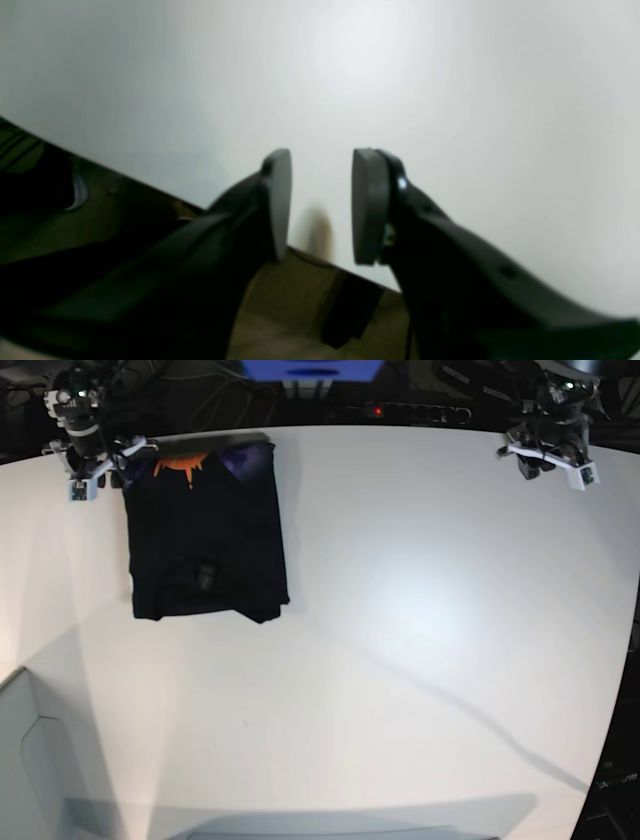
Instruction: Fold the T-shirt properly
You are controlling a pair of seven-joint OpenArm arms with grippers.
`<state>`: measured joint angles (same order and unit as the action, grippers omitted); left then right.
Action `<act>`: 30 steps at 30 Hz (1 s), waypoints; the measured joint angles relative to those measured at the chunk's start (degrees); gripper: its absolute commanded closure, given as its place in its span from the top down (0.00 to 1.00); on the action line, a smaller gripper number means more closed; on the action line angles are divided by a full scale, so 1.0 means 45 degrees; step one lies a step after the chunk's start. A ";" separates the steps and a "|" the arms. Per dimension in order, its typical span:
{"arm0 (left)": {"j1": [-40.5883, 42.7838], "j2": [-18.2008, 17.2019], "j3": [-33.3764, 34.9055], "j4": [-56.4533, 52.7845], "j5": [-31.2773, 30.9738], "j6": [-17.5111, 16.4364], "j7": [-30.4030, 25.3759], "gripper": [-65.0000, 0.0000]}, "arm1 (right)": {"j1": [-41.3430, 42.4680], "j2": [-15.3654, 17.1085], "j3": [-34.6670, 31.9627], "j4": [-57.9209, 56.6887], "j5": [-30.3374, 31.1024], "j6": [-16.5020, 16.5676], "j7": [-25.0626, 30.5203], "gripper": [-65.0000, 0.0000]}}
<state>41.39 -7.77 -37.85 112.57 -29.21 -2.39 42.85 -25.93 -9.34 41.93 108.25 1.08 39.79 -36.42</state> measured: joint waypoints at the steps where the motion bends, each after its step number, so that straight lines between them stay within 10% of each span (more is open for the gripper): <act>1: 0.0005 -0.0005 0.0000 0.0000 0.0000 -0.0005 0.0000 0.30 | -0.0083 0.0029 -0.0141 0.0000 -0.0005 0.0005 0.0000 0.28; 17: 0.1651 -0.0078 -0.0432 0.0282 -0.0087 -0.0112 -0.0083 0.24 | -0.0976 0.0044 0.1214 0.1098 0.0534 0.0005 -0.0010 0.27; 22: 0.3560 0.0005 -0.0427 0.0384 0.0039 -0.0102 0.0015 0.00 | -0.2841 0.0019 0.1292 0.1205 0.0515 0.0015 -0.0097 0.04; 30: 0.3900 -0.0053 0.1370 -0.2472 0.0107 -0.0087 -0.0296 0.00 | -0.3327 0.0374 0.0617 -0.2123 0.0680 -0.0024 -0.1690 0.00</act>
<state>58.94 -8.01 -31.68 101.45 -28.73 -2.79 41.52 -40.91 -7.66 44.71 98.70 4.14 39.68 -44.03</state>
